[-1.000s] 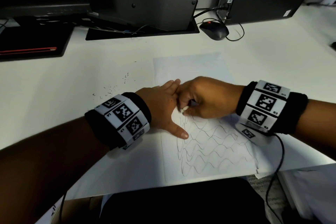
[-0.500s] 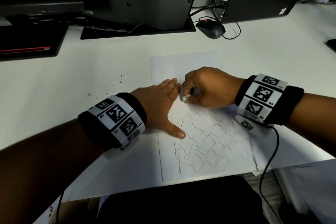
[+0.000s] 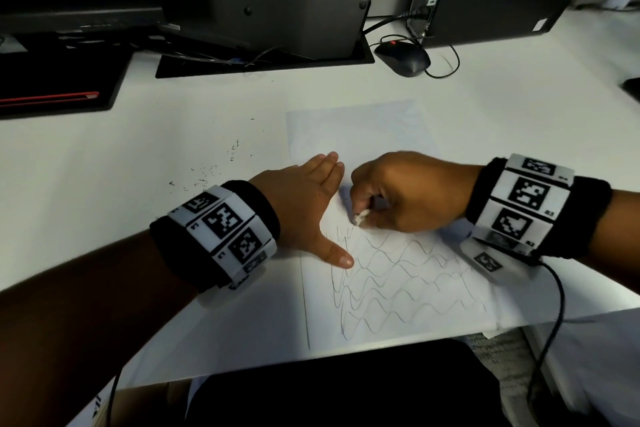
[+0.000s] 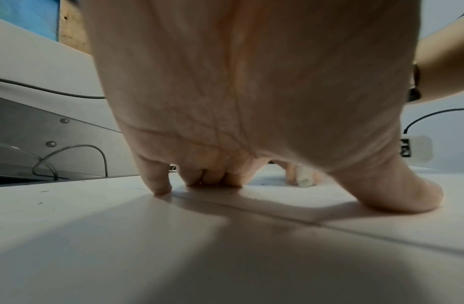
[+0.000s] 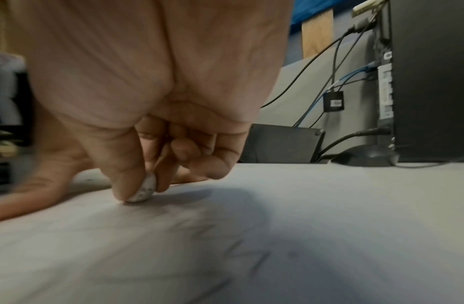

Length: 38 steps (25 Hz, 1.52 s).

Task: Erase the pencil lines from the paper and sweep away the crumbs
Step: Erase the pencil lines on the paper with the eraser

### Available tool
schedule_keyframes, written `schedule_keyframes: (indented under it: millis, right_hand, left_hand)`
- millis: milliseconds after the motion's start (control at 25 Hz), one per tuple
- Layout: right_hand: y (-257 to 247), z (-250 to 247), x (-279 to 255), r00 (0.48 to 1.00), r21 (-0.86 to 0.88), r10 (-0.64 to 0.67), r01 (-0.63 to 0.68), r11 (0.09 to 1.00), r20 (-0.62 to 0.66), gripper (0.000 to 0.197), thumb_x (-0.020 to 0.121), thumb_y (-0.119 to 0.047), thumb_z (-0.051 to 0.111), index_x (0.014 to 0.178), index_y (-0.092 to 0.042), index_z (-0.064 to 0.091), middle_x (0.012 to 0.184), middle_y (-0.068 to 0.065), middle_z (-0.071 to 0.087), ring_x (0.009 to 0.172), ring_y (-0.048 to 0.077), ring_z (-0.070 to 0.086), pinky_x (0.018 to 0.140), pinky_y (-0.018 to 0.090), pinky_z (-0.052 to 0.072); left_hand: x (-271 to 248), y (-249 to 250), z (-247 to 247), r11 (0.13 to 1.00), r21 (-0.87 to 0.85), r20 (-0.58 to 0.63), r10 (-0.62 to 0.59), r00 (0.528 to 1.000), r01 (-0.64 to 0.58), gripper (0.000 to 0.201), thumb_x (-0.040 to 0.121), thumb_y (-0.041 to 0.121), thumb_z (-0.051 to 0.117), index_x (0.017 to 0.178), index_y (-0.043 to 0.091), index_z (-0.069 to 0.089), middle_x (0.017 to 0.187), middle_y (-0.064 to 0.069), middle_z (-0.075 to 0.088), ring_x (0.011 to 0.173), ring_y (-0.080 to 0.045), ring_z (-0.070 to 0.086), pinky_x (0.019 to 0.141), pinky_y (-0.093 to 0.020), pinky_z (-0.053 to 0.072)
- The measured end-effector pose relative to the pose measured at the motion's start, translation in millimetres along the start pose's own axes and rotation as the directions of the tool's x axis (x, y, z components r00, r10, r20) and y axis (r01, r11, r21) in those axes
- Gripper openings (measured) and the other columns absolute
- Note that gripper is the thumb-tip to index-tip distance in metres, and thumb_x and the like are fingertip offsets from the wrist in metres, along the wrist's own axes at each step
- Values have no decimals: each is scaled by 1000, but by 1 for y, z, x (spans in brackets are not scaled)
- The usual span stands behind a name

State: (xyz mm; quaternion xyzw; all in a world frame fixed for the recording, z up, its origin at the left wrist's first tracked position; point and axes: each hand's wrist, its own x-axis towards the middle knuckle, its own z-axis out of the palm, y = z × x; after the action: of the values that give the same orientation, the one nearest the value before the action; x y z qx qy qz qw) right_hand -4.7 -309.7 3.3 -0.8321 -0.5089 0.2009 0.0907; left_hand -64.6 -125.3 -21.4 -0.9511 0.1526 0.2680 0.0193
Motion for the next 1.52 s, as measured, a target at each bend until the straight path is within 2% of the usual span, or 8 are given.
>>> schedule_keyframes:
  millis: [120,280,600,800,1000,1120,1280,1520]
  right_hand:
    - [6,-4,2,989,-69,75,-84,994,-128,9,85,-26,64,91,-27,71,79,-19,49,75,4,50,61,11,28]
    - [-7,3,-5,1000,-50,-8,8,999,0,11,86,-27,63,94,-28,71,86,-18,59,74,1,50,64,12,36]
    - [24,3,-3,980,60,91,-82,995,-177,12,85,-32,70,90,-22,75,86,-14,62,70,-3,51,69,26,46]
    - [19,1,-1,977,41,93,-87,995,-194,11,83,-27,72,91,-21,74,88,-13,62,73,6,54,72,31,50]
    - [-4,10,-6,998,-31,-63,63,998,-19,12,87,-28,63,91,-24,73,94,-13,68,81,7,60,72,24,46]
    - [6,0,-4,992,-109,32,-45,993,-120,14,87,-28,61,94,-24,72,97,-11,65,87,14,61,70,24,40]
    - [-10,13,-8,998,-126,-69,67,990,-5,14,88,-30,58,93,-26,71,95,-13,66,79,7,58,67,19,39]
    - [1,6,-10,996,-121,-17,6,993,-88,15,88,-32,60,97,-28,72,101,-14,66,84,5,57,71,20,34]
  left_hand:
    - [1,1,0,1000,-3,6,1,1000,-1,138,63,91,51,156,15,-17,163,0,-24,151,-14,-15,124,-43,15]
    - [0,0,0,1000,-6,-1,1,1000,-1,138,62,92,50,156,14,-16,164,-1,-23,152,-14,-14,123,-44,17]
    - [1,3,-7,1000,8,33,-18,999,18,139,63,90,55,156,15,-17,163,-2,-23,152,-16,-11,122,-46,19]
    - [18,14,-2,994,-70,-59,81,995,-85,135,54,98,44,158,27,-3,166,5,-6,152,-15,2,121,-47,21]
    - [11,17,-5,995,-57,-36,75,997,-77,103,68,89,51,152,34,32,165,5,-16,151,-13,-12,123,-46,10]
    - [12,16,-2,995,-73,-61,61,996,-65,118,64,91,52,158,32,11,165,9,-1,151,-15,6,121,-42,18]
    - [13,14,-1,995,-66,-35,78,996,-80,112,64,91,49,156,35,21,164,6,-19,151,-11,-14,123,-47,8]
    - [18,11,2,996,-63,-45,66,997,-69,131,59,95,47,158,29,-7,165,5,-18,152,-12,-12,123,-48,9]
